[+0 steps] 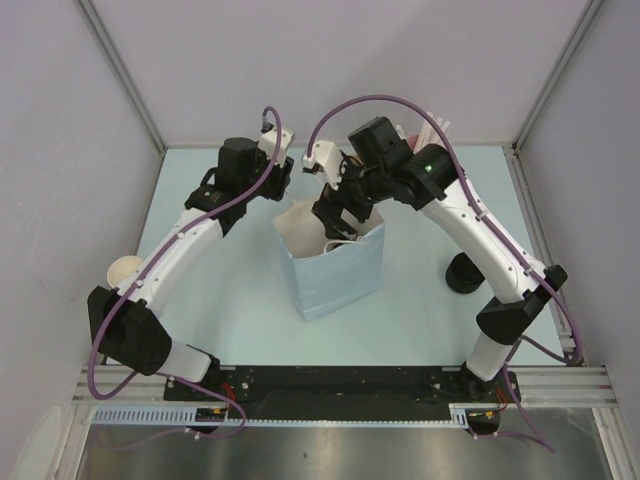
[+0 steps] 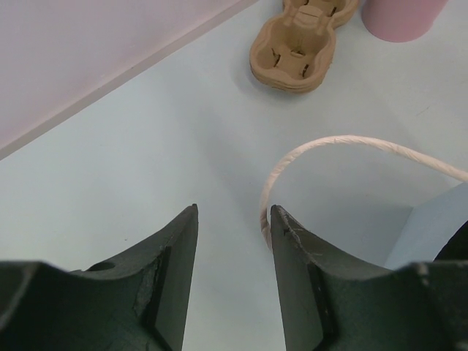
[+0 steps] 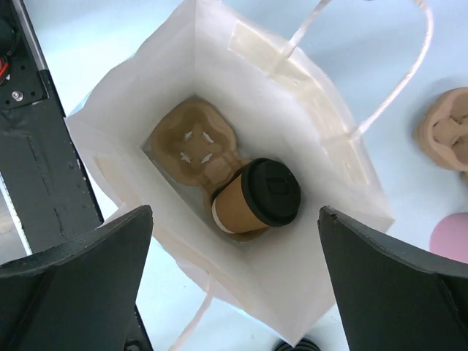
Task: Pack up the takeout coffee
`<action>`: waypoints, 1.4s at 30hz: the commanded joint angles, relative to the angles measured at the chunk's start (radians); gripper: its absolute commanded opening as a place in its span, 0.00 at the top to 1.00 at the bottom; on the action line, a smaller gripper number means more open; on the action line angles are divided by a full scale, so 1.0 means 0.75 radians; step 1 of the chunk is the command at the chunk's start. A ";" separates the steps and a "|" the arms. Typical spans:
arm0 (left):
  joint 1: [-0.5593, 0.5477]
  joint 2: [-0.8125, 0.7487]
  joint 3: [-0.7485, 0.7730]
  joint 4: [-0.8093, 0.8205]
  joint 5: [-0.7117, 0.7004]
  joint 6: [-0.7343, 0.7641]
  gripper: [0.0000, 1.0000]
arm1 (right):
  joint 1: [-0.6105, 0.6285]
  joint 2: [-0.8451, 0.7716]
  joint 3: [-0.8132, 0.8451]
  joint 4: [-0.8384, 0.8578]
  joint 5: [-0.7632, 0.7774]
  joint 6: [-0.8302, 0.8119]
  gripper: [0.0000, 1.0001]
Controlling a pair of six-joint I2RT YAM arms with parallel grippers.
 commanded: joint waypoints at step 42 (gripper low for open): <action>-0.189 0.120 0.332 -0.051 0.068 0.142 0.59 | -0.680 -0.069 -0.645 1.122 0.493 0.280 0.43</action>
